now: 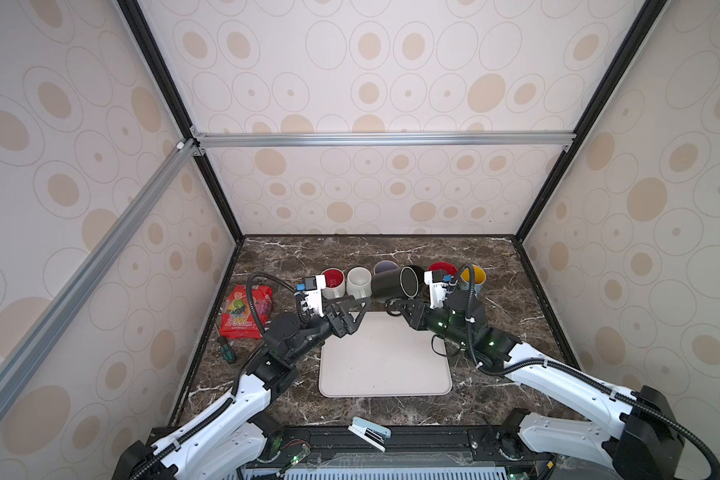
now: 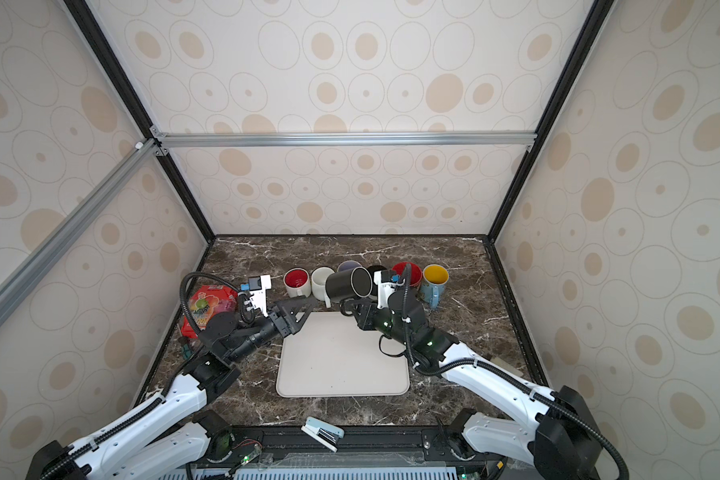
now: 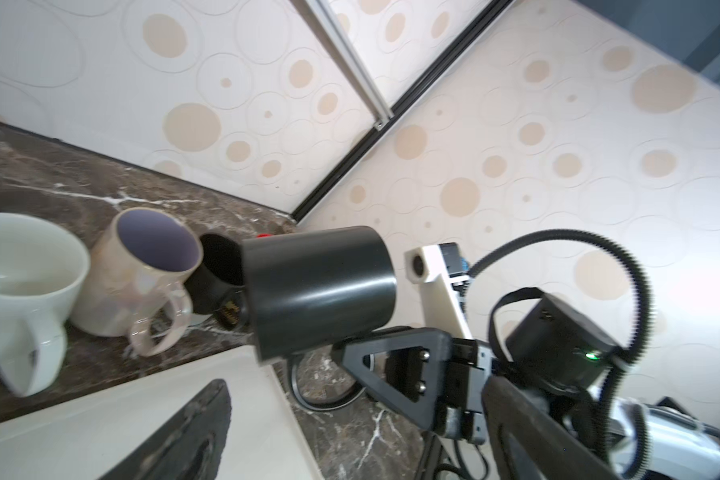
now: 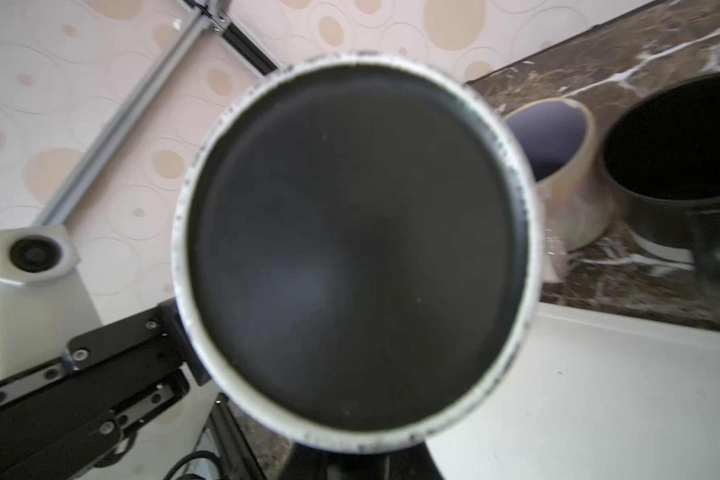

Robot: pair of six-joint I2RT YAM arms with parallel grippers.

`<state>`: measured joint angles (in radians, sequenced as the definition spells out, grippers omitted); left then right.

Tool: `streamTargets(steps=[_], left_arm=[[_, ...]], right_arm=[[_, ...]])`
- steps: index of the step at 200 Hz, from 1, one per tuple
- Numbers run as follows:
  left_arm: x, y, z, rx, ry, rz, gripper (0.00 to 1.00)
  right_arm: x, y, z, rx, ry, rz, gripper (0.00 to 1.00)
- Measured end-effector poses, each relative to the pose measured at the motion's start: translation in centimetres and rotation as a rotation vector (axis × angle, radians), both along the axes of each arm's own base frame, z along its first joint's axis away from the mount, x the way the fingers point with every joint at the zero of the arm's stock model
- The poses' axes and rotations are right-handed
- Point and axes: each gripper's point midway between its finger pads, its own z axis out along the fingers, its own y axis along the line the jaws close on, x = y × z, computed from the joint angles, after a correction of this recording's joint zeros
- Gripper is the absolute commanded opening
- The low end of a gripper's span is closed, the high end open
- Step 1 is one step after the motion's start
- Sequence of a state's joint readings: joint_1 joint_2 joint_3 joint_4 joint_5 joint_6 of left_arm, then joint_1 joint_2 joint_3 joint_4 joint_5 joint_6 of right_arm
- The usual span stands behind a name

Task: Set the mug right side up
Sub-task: 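Lift the black mug off the tray with the right gripper while the left approaches, then grasp the raised black mug's handle with the left gripper while the right holds it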

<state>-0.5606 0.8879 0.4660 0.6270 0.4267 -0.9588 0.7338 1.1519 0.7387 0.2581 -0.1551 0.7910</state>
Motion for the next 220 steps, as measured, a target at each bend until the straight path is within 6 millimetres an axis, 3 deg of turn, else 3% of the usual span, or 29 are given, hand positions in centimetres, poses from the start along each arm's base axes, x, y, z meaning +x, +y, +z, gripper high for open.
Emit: streamTargets(steps=[43, 105, 170, 220], left_arm=[[-0.8, 0.0, 0.5, -0.137, 0.003, -0.08, 0.9], [-1.4, 0.7, 1.5, -0.231, -0.001, -0.119, 0.78], [-0.5, 1.1, 1.6, -0.289, 0.02, -0.117, 0.55], [-0.3, 0.6, 1.4, -0.319, 0.039, -0.156, 0.49]], right_arm=[[-0.6, 3.1, 2.5, 0.193, 0.008, 0.139, 0.0], [-1.9, 4.2, 5.8, 0.339, -0.012, 0.245, 0.0], [-2.2, 5.7, 6.4, 0.422, 0.022, 0.335, 0.0], [-3.5, 6.7, 7.1, 0.429, 0.019, 0.41, 0.0]])
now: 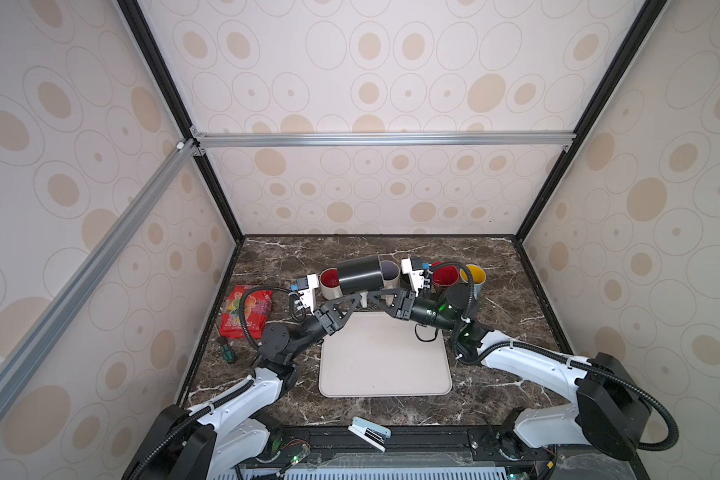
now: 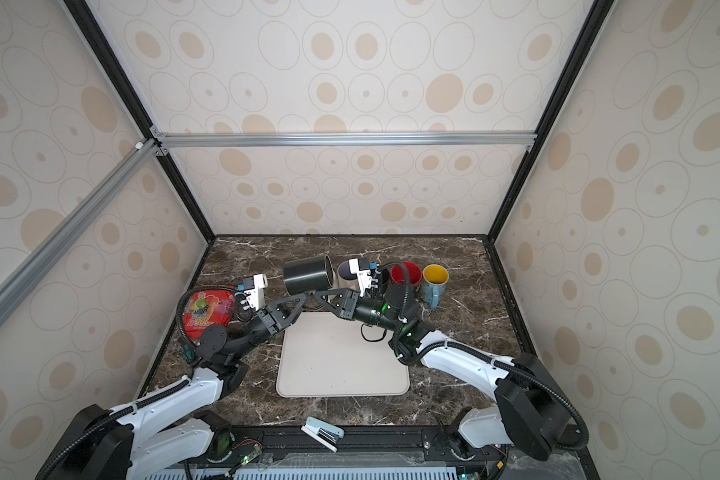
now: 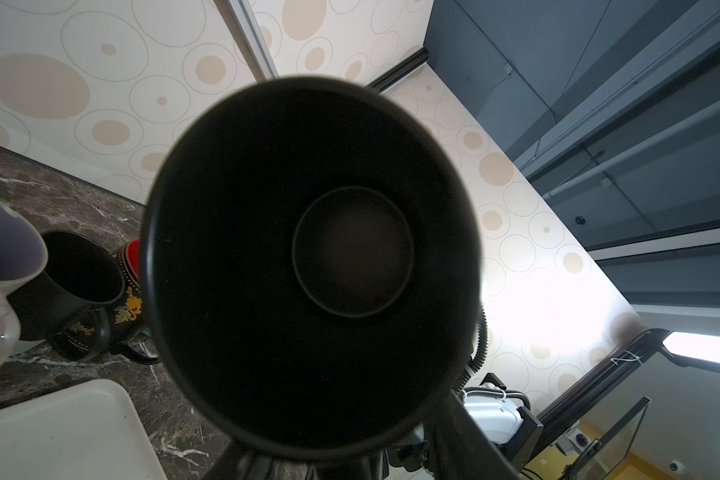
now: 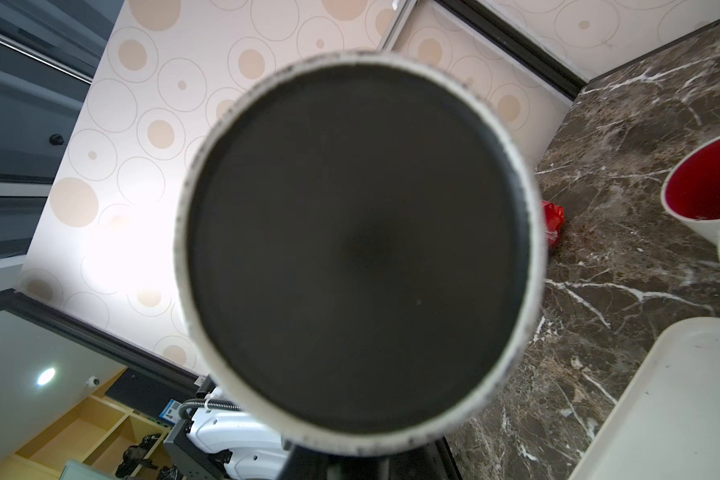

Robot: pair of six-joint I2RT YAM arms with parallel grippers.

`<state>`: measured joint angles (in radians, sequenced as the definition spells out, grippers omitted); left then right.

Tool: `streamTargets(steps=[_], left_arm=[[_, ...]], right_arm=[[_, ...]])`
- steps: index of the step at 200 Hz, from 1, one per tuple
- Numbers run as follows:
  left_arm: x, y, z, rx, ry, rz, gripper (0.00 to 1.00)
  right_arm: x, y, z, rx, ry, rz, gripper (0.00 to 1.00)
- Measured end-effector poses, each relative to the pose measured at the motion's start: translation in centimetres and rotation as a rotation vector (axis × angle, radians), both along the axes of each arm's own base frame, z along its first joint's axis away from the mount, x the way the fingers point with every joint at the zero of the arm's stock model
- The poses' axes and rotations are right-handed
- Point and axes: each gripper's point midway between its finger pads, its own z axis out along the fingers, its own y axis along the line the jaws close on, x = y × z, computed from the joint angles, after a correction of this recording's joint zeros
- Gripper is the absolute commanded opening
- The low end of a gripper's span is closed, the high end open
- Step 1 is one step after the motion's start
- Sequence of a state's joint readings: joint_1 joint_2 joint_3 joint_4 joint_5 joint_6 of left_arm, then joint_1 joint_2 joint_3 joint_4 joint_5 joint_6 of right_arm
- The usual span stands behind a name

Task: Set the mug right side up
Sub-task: 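Grasp the raised black mug's handle with the left gripper while the right holds it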

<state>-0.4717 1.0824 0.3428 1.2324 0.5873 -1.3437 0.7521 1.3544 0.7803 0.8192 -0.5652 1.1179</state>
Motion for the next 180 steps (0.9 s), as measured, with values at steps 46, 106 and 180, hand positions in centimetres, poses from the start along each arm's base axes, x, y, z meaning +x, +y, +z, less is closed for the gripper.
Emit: streamTargets(steps=[46, 106, 180], left_arm=[[-0.02, -0.18, 0.02, -0.017, 0.007, -0.022, 0.41], [-0.36, -0.25, 0.28, -0.026, 0.004, -0.043, 0.26], [-0.39, -0.08, 0.43, -0.043, 0.014, -0.047, 0.0]], right_arm=[[-0.47, 0.36, 0.13, 0.006, -0.012, 0.028, 0.0], [-0.54, 0.46, 0.36, 0.01, -0.019, 0.036, 0.0], [-0.27, 0.78, 0.21, -0.071, -0.071, 0.009, 0.07]])
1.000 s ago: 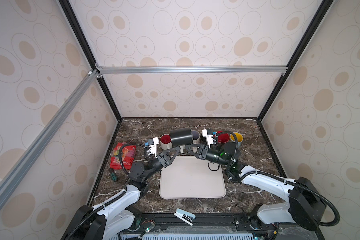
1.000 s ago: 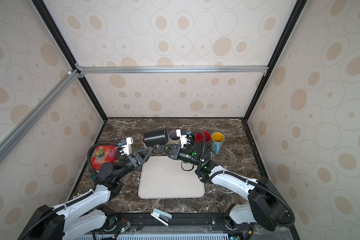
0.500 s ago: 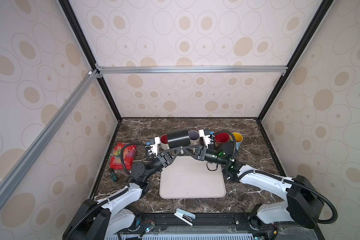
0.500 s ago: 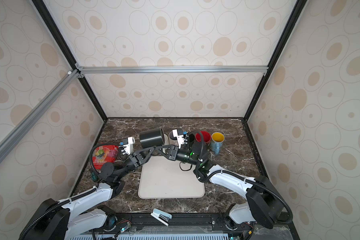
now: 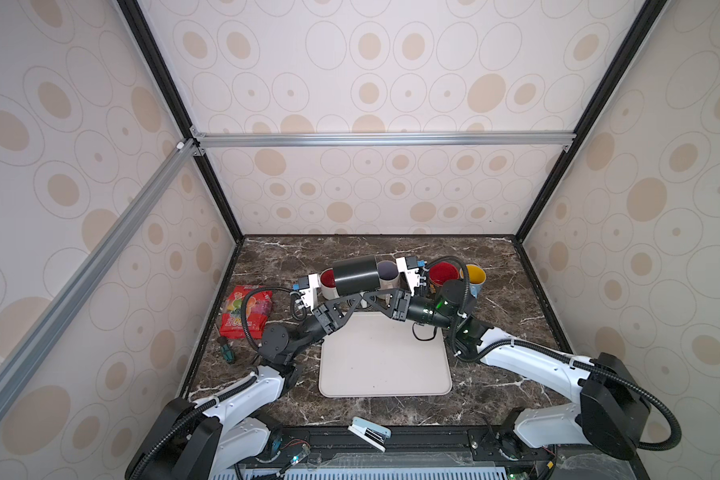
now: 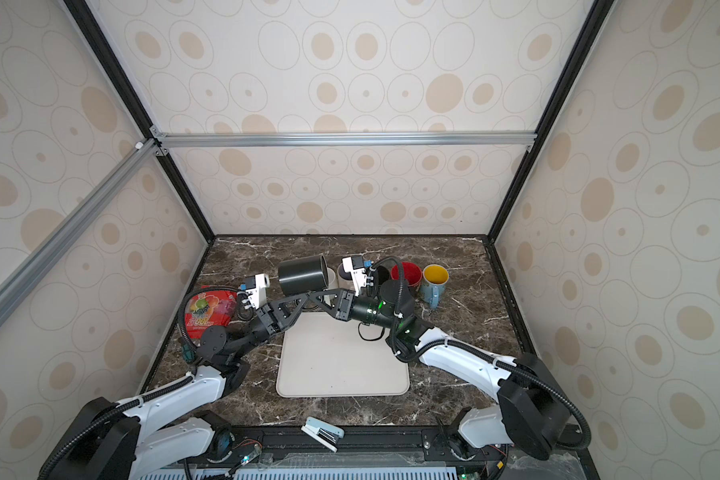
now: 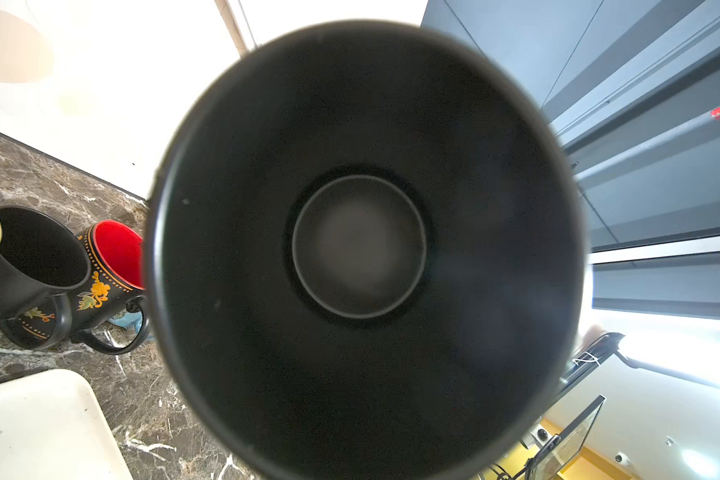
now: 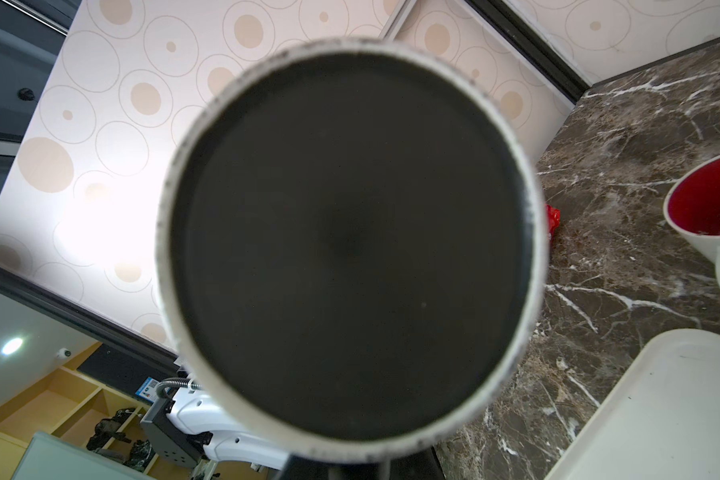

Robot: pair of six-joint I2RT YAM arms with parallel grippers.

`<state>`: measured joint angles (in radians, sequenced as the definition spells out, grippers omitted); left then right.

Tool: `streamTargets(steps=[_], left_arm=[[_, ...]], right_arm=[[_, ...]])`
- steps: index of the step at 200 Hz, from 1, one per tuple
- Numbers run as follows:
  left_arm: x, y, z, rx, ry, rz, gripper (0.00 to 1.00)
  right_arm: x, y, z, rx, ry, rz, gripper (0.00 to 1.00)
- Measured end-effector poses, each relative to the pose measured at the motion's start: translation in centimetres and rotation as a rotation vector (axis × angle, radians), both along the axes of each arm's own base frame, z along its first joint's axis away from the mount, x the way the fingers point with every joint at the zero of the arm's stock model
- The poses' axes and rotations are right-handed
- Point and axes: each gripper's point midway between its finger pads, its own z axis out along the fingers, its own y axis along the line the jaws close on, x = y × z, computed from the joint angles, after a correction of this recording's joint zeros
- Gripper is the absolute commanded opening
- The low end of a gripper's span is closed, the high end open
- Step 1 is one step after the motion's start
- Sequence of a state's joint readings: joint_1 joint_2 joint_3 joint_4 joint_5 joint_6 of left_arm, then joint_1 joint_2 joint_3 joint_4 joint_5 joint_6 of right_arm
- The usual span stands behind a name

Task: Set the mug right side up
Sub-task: 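Grasp the raised black mug's handle with the left gripper while the right holds it, then carry the black mug toward the red-lined mug with the left gripper while the right withdraws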

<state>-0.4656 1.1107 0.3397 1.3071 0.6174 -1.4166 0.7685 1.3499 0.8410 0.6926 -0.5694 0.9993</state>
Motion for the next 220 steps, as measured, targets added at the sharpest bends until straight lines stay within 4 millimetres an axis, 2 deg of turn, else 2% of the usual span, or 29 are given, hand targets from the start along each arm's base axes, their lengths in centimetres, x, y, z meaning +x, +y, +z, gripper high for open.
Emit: streamTargets(steps=[29, 45, 88, 109, 128, 149, 163, 182, 196, 220], left_arm=[[0.1, 0.0, -0.1, 0.008, -0.006, 0.007, 0.0], [0.4, 0.1, -0.5, 0.02, 0.005, 0.02, 0.0], [1.1, 0.2, -1.4, 0.057, 0.028, 0.038, 0.0], [2.2, 1.2, -1.8, 0.094, 0.037, 0.079, 0.0], [4.1, 3.0, -2.2, 0.175, 0.06, 0.171, 0.0], [7.6, 5.2, -1.6, 0.37, 0.089, 0.354, 0.0], [9.8, 7.5, -0.6, 0.525, 0.087, 0.527, 0.0], [11.3, 10.9, -0.5, 0.711, 0.099, 0.714, 0.0], [11.9, 13.2, -1.8, 0.847, 0.142, 0.804, 0.0], [12.3, 15.8, -5.8, 1.081, 0.255, 0.857, 0.0]], right_arm=[[-0.1, 0.1, -0.3, -0.031, -0.014, 0.0, 0.38], [-0.6, 0.4, -0.8, -0.059, -0.018, 0.023, 0.48], [-1.4, 0.0, -2.0, -0.124, -0.024, 0.03, 0.55], [-2.0, -0.8, -2.5, -0.157, -0.023, 0.022, 0.55], [-2.7, -1.8, -2.8, -0.194, -0.029, 0.002, 0.54], [-2.5, -3.2, -3.6, -0.266, -0.02, -0.065, 0.54], [-1.9, -4.3, -5.2, -0.349, 0.013, -0.13, 0.54], [-0.7, -5.8, -7.5, -0.49, 0.062, -0.223, 0.54], [0.0, -6.9, -8.6, -0.581, 0.079, -0.28, 0.54], [0.6, -8.4, -9.8, -0.687, 0.08, -0.338, 0.53]])
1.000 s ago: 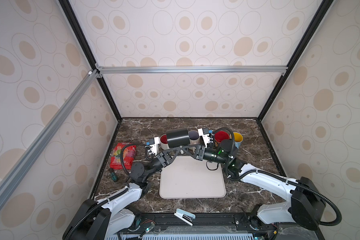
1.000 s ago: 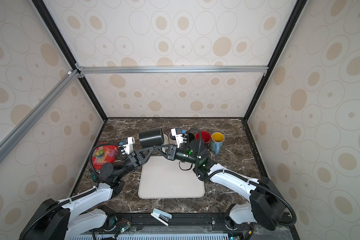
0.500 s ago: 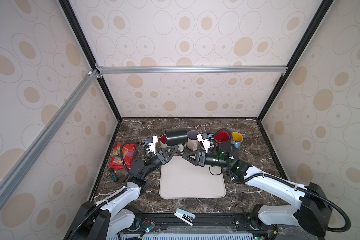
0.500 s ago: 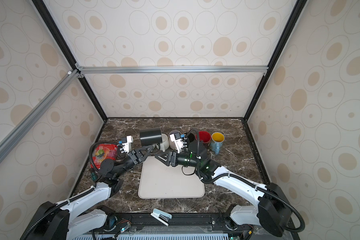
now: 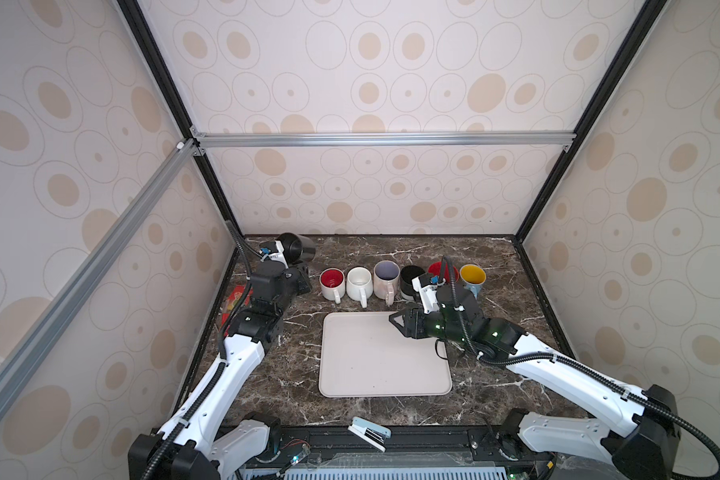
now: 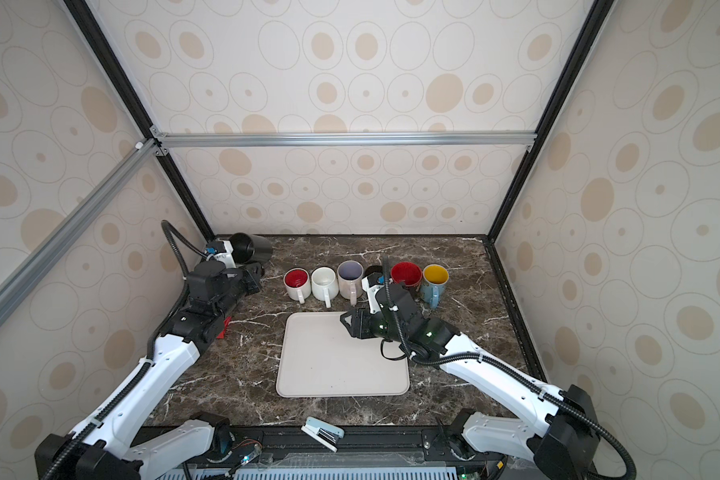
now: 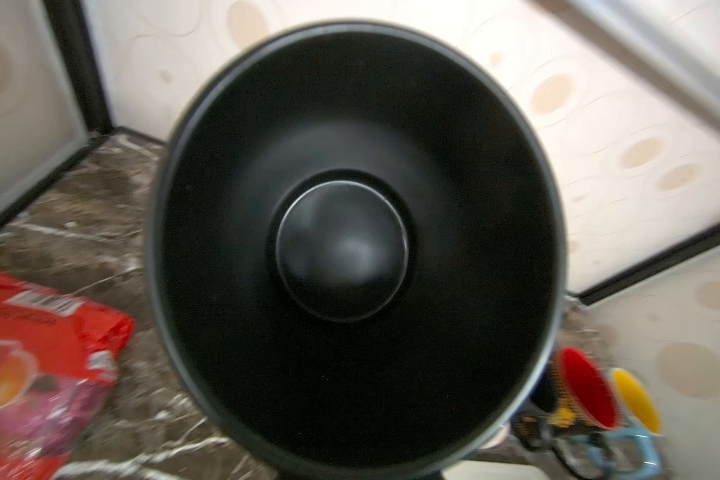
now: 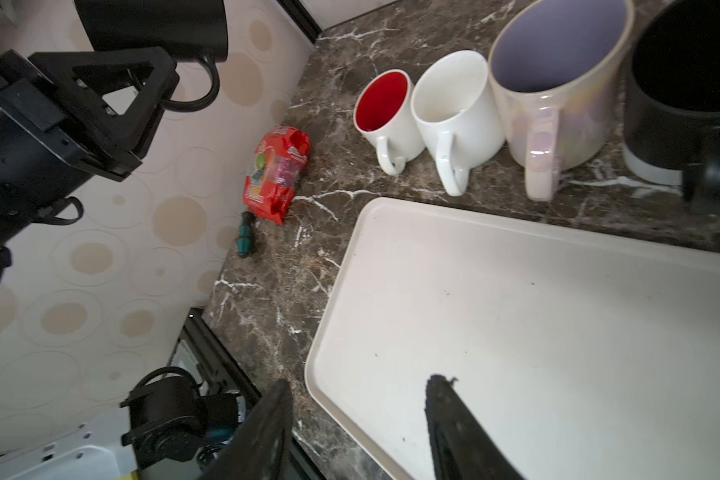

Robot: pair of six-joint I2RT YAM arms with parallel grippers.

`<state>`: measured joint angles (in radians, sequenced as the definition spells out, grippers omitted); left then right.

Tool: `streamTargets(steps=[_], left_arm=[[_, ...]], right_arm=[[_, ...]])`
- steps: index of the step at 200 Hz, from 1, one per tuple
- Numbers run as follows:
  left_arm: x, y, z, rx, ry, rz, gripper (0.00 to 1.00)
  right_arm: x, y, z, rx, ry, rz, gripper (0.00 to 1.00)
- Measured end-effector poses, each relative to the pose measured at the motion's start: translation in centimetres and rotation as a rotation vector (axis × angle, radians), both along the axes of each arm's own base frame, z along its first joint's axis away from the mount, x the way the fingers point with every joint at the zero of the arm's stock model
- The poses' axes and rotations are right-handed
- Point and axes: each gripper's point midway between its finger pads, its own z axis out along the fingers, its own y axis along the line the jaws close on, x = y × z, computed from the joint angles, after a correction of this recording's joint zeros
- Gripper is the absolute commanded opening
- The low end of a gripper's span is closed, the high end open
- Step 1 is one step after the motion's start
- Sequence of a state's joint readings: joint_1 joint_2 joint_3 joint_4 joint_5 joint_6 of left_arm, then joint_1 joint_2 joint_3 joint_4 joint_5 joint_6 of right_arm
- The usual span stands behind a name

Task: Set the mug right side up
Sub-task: 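Carry the black mug toward the red-lined mug with the left gripper while the right withdraws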

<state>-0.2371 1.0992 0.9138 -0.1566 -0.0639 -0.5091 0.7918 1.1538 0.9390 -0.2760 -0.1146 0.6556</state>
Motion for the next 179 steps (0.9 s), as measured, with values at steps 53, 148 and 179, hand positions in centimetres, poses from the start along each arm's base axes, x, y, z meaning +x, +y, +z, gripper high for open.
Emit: streamTargets(steps=[53, 148, 179], left_arm=[[-0.8, 1.7, -4.1, 0.218, 0.253, 0.006, 0.0], [-0.2, 1.8, -3.0, 0.294, 0.29, -0.026, 0.0], [-0.1, 1.7, -4.5, 0.301, 0.319, -0.029, 0.0]], right_arm=[[0.0, -2.1, -1.7, -0.14, -0.014, -0.027, 0.54], [0.0, -3.8, -2.4, -0.197, -0.052, -0.041, 0.54], [0.0, -4.0, -2.5, -0.204, -0.051, -0.042, 0.54]])
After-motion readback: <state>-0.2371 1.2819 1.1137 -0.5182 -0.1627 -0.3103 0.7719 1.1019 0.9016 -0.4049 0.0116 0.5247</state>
